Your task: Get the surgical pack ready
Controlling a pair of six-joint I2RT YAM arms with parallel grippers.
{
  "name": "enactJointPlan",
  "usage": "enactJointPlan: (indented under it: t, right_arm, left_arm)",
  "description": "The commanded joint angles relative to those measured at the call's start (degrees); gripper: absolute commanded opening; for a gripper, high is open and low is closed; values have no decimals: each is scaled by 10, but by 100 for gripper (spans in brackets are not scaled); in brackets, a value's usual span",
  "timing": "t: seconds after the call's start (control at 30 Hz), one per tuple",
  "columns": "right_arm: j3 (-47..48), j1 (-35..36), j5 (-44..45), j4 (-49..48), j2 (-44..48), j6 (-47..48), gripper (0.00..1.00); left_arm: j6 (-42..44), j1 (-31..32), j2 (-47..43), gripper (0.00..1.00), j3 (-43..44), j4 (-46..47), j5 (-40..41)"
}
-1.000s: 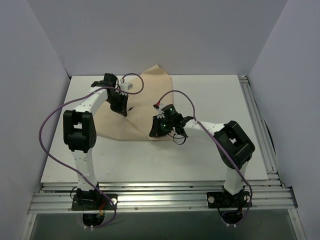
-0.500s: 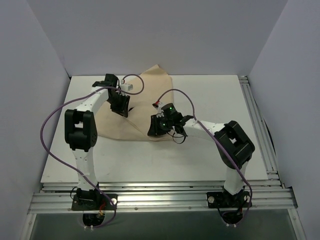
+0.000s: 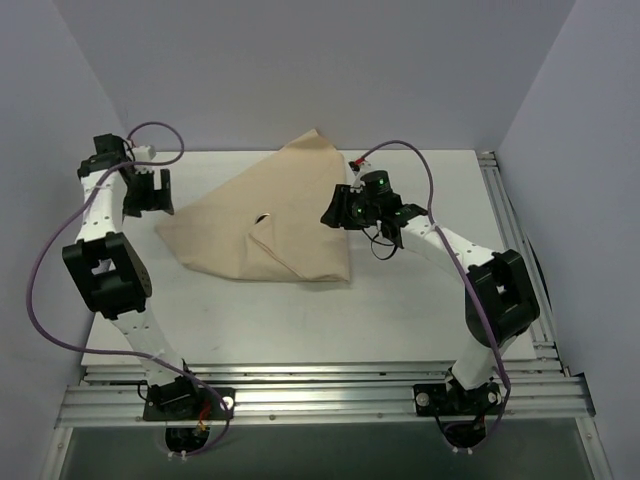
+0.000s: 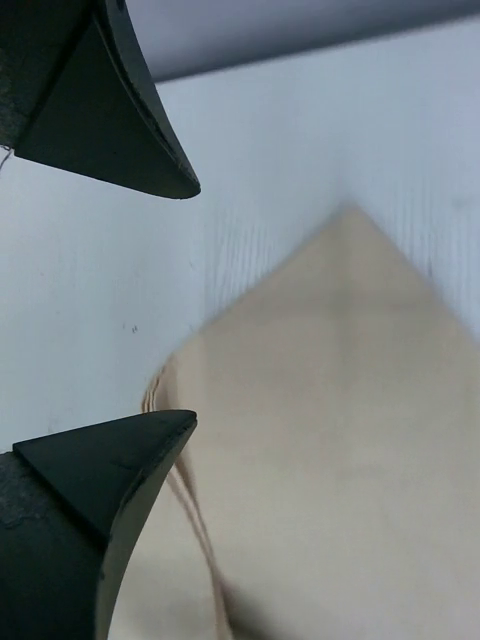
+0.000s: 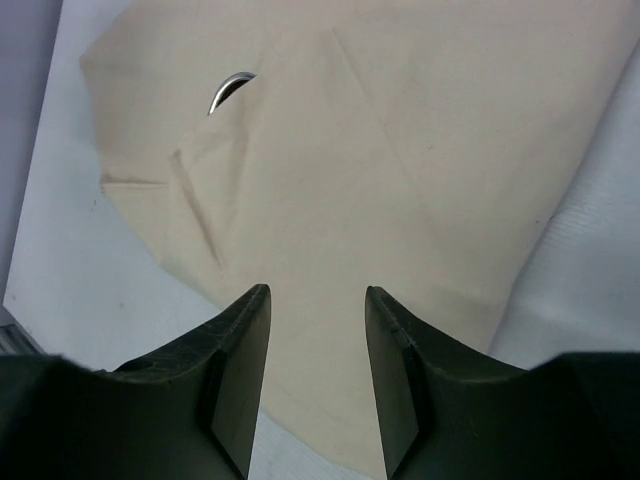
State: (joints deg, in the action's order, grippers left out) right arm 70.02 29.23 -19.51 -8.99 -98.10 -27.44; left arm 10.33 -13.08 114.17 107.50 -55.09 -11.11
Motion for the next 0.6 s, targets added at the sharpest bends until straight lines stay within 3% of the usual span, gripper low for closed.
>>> enactJointPlan:
  t: [0.0,0.43,0.47,0.57]
  right_arm:
    - [-8,-5,36,39,20,7,40]
    - [-37,-35,41,41,14,5,40]
    - [-39,-36,40,40,13,4,40]
    - [-44,-42,40,37,12,1,40]
  left_arm:
    - [-17,-36,22,96,0,2,74]
    - [-34,-48,187,100,83,13,62]
    - [-36,-48,195,92,89,10,61]
    - [-48,-44,213,84,97,3,50]
